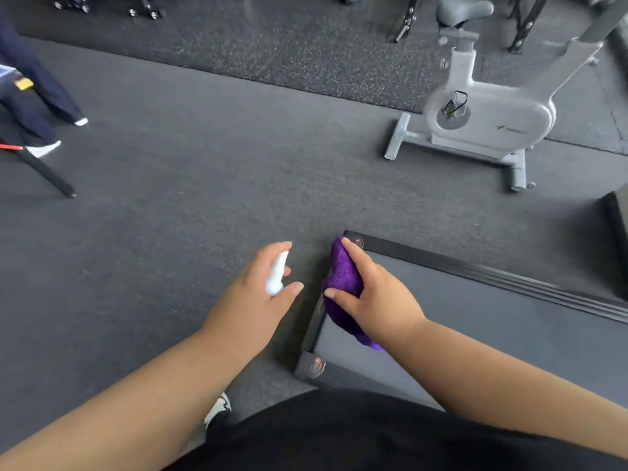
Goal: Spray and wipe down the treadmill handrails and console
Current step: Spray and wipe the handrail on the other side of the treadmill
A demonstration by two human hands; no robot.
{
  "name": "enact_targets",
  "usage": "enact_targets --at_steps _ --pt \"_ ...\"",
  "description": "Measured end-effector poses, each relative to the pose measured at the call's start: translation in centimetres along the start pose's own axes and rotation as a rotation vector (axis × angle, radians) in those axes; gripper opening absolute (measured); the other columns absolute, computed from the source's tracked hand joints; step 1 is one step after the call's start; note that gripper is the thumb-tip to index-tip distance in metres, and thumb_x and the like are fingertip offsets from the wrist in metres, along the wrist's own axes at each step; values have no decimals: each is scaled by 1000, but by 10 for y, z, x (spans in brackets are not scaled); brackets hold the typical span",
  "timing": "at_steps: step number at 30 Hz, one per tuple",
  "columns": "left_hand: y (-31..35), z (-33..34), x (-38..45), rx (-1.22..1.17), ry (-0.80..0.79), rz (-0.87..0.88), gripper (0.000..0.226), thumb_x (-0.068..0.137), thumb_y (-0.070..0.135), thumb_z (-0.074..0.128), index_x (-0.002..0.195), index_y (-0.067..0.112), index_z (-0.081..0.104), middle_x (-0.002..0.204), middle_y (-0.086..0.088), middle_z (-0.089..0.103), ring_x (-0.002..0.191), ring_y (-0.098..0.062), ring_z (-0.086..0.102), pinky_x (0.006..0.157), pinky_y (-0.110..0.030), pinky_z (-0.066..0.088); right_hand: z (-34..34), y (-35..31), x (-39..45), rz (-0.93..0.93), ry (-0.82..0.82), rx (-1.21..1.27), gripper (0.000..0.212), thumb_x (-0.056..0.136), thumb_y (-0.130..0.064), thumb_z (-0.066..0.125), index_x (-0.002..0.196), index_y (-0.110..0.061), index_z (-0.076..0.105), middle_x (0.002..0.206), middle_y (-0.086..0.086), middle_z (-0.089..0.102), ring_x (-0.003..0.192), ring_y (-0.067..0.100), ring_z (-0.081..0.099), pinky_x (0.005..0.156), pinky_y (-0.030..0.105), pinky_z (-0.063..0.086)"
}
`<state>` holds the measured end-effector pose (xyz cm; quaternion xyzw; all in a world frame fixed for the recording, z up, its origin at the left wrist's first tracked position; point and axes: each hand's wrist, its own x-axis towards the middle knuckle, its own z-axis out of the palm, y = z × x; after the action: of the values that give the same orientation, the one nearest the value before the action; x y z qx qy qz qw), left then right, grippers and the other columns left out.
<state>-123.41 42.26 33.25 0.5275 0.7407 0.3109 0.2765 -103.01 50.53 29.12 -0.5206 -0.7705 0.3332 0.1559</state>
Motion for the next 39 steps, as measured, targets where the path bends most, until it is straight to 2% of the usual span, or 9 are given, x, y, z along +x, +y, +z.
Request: enact_targets --at_steps 4,9,16,18,24,27,31,36,39 --pt "-54 -49 66 2 -80 78 54 88 46 64 119 73 31 109 30 61 94 15 54 68 -13 39 39 -36 61 93 93 -75 72 75 -78 48 140 -58 23 121 -15 60 109 15 59 86 33 48" --pt "-107 -129 140 77 -257 195 54 92 44 62 125 68 27 118 21 58 74 -6 59 48 -26 43 79 -95 111 274 210 -8 61 77 -73 54 132 -52 40 114 -13 65 106 15 60 86 31 46" --pt "-112 -174 230 91 -373 323 53 93 44 62 128 64 28 119 21 56 84 -7 59 49 -29 44 78 -140 163 373 359 -36 61 76 -74 56 130 -49 46 111 -16 65 102 12 61 80 28 43" --pt "-104 -173 258 68 -374 363 54 93 43 63 128 65 28 119 22 56 91 0 57 49 -27 44 71 -143 181 391 409 -24 62 73 -77 53 129 -50 46 108 -17 66 100 11 61 79 27 43" --pt "-66 -147 365 76 -401 470 53 89 43 65 124 64 31 110 26 58 91 10 55 64 -17 39 46 -119 251 449 545 12 61 72 -79 54 126 -51 46 104 -16 66 97 11 61 77 26 40" --pt "-40 -129 425 93 -419 524 50 86 46 63 120 67 32 100 28 60 89 7 55 63 -16 39 24 -95 294 479 580 41 62 71 -80 53 125 -51 46 102 -16 67 96 12 62 77 26 42" --pt "7 -100 510 110 -466 594 53 85 47 63 113 75 28 100 28 57 90 7 54 63 -18 39 -28 -63 360 500 593 43 60 73 -76 56 125 -48 51 104 -17 67 98 11 62 78 25 41" --pt "53 -70 599 107 -510 663 51 83 53 61 114 75 27 101 28 56 90 7 54 64 -18 39 -97 -39 432 533 628 39 58 71 -79 55 122 -53 47 88 -28 58 85 2 55 75 22 40" --pt "74 -48 652 77 -519 701 51 81 55 61 116 73 29 99 26 58 87 4 56 64 -20 40 -123 -23 471 556 663 -1 59 70 -81 52 123 -56 43 90 -29 60 85 1 55 75 24 42"
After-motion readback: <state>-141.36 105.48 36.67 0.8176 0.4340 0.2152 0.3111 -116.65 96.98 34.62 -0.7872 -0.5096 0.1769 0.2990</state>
